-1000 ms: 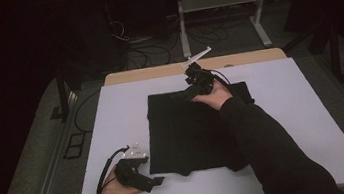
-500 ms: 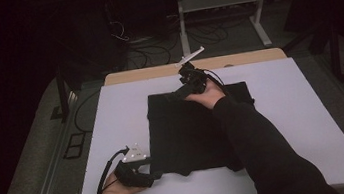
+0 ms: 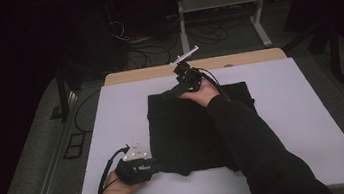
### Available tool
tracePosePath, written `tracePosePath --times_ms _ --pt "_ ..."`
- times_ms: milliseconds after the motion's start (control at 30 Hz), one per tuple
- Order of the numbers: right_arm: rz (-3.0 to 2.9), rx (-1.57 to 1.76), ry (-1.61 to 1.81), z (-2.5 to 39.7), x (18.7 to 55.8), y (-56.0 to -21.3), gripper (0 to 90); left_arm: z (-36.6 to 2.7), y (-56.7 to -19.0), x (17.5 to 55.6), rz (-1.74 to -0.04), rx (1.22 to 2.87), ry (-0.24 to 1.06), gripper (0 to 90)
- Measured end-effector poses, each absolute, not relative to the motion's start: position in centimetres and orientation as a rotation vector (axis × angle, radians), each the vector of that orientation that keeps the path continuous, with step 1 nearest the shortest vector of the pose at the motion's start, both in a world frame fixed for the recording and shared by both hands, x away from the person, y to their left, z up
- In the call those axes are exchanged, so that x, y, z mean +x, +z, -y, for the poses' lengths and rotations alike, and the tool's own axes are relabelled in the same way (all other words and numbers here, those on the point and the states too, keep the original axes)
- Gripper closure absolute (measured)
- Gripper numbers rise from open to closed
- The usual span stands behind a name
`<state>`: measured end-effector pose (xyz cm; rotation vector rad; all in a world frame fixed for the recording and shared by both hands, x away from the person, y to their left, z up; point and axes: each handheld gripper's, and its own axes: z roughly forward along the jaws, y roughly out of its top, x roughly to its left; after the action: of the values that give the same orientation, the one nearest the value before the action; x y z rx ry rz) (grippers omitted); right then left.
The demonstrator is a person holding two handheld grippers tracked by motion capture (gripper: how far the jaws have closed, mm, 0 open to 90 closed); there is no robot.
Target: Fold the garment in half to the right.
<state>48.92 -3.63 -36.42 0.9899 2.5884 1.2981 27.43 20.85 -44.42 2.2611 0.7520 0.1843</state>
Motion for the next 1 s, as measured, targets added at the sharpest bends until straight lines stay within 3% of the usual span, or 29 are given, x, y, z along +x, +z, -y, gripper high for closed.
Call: tracePosePath --times_ms 500,1000 --pt "-2.629 0.968 1.272 0.4 50.2 -38.2 0.0 -20.5 -44.4 28.0 -0.771 2.237 0.105 81.3" --pt "-2.634 0.975 1.266 -1.4 51.5 -39.8 0.0 -20.3 -43.8 28.1 -0.737 2.224 0.133 83.1"
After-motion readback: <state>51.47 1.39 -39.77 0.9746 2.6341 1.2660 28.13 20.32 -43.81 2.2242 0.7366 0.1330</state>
